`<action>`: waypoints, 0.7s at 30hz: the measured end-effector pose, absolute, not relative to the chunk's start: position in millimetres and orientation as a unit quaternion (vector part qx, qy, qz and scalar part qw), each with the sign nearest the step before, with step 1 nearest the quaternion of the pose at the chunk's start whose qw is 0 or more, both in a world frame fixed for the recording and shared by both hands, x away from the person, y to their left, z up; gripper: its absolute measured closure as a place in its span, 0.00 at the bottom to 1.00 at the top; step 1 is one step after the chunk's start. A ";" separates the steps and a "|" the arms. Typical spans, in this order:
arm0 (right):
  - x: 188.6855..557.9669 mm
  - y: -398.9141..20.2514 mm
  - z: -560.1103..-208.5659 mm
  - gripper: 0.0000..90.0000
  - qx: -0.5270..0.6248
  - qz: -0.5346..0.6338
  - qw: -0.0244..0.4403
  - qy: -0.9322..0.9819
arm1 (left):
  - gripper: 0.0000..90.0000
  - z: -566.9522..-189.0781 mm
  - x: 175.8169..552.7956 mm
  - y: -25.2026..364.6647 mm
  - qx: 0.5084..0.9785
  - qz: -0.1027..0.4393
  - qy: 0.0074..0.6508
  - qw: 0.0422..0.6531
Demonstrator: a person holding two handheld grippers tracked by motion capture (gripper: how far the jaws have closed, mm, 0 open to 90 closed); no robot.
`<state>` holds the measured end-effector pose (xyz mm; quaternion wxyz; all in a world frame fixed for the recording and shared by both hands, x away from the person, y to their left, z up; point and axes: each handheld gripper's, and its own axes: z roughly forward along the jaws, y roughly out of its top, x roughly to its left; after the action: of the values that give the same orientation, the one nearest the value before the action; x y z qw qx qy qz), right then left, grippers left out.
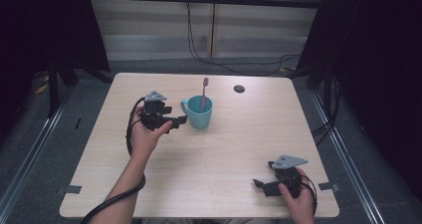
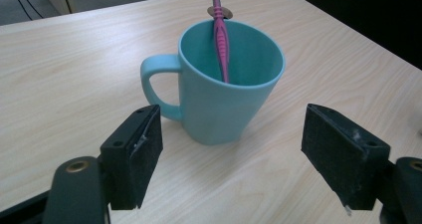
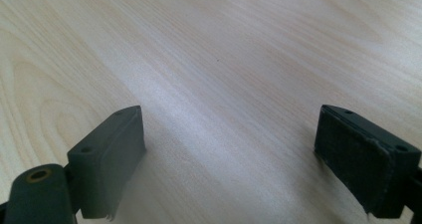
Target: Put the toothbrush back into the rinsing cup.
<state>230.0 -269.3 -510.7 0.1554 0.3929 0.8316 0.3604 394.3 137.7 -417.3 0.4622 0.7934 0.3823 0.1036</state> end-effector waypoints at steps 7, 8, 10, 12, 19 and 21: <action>230.1 -269.4 -510.8 0.13 0.392 0.360 0.156 0.832 | 0.27 -422.6 390.7 147.4 0.791 0.100 0.389 0.462; 230.0 -269.3 -510.7 0.13 0.393 0.360 0.155 0.832 | 0.27 -423.1 390.4 148.6 0.791 0.100 0.388 0.462; 230.0 -269.3 -510.7 0.13 0.393 0.360 0.155 0.832 | 0.27 -424.4 389.3 150.5 0.790 0.099 0.390 0.463; 230.1 -269.4 -510.8 0.13 0.392 0.360 0.156 0.832 | 0.27 -425.5 388.1 151.2 0.790 0.099 0.390 0.464; 230.1 -269.4 -510.8 0.13 0.392 0.360 0.156 0.832 | 0.27 -429.9 386.2 153.8 0.792 0.096 0.389 0.461; 230.1 -269.4 -510.8 0.13 0.392 0.360 0.156 0.832 | 0.27 -431.2 385.8 154.4 0.792 0.093 0.389 0.461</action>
<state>230.1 -269.4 -510.8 0.1559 0.3921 0.8319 0.3604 385.8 154.4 -431.2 0.4609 0.7920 0.3893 0.0934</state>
